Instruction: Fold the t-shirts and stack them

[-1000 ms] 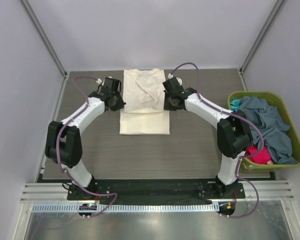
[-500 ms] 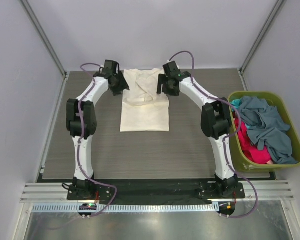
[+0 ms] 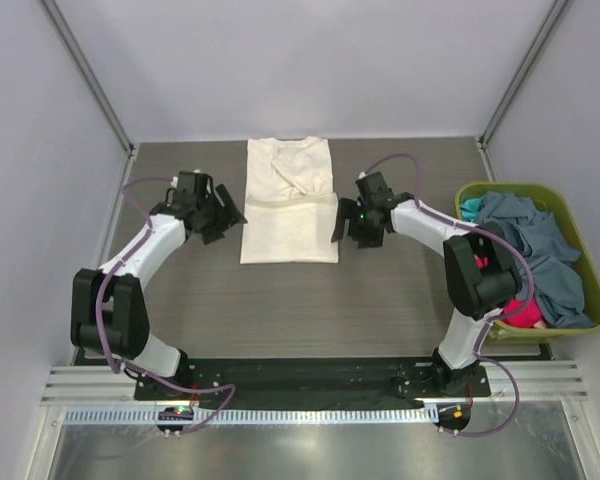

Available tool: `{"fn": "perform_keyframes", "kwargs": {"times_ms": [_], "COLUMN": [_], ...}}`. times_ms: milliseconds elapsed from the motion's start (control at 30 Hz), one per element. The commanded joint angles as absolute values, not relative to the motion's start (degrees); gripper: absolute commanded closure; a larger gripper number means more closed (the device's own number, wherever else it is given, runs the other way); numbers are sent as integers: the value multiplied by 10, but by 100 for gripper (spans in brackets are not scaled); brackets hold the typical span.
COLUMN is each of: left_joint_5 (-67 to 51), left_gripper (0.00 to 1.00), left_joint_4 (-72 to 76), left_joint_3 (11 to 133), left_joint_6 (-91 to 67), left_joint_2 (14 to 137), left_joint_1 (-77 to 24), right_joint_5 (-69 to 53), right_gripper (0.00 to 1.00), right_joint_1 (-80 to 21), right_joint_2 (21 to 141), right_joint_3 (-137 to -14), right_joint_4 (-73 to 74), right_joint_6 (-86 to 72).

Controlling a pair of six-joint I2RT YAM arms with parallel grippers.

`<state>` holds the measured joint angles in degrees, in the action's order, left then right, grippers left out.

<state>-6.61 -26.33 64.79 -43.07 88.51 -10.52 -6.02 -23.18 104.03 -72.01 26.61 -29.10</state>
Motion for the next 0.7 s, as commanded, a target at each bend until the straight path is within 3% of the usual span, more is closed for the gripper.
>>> {"fn": "perform_keyframes", "kwargs": {"times_ms": [0, 267, 533, 667], "left_joint_5": [-90, -113, -112, -121], "left_gripper": [27, 28, 31, 38], "left_joint_4": [-180, -72, -14, 11], "left_joint_3": [548, 383, 364, 365], "left_joint_6": [-451, -461, -474, -483], "left_joint_2": [854, 811, 845, 877], "left_joint_1": [-114, -121, -123, -123], "right_joint_5": [-129, -141, -133, -130], "right_gripper": [18, 25, 51, 66], "right_joint_1": [-250, -270, -274, -274], "right_joint_2": [990, 990, 1021, 1032], "right_joint_3": [-635, -536, -529, -529], "right_joint_4": [170, 91, 66, 64], "right_joint_6": [-338, -368, -376, -375]}}
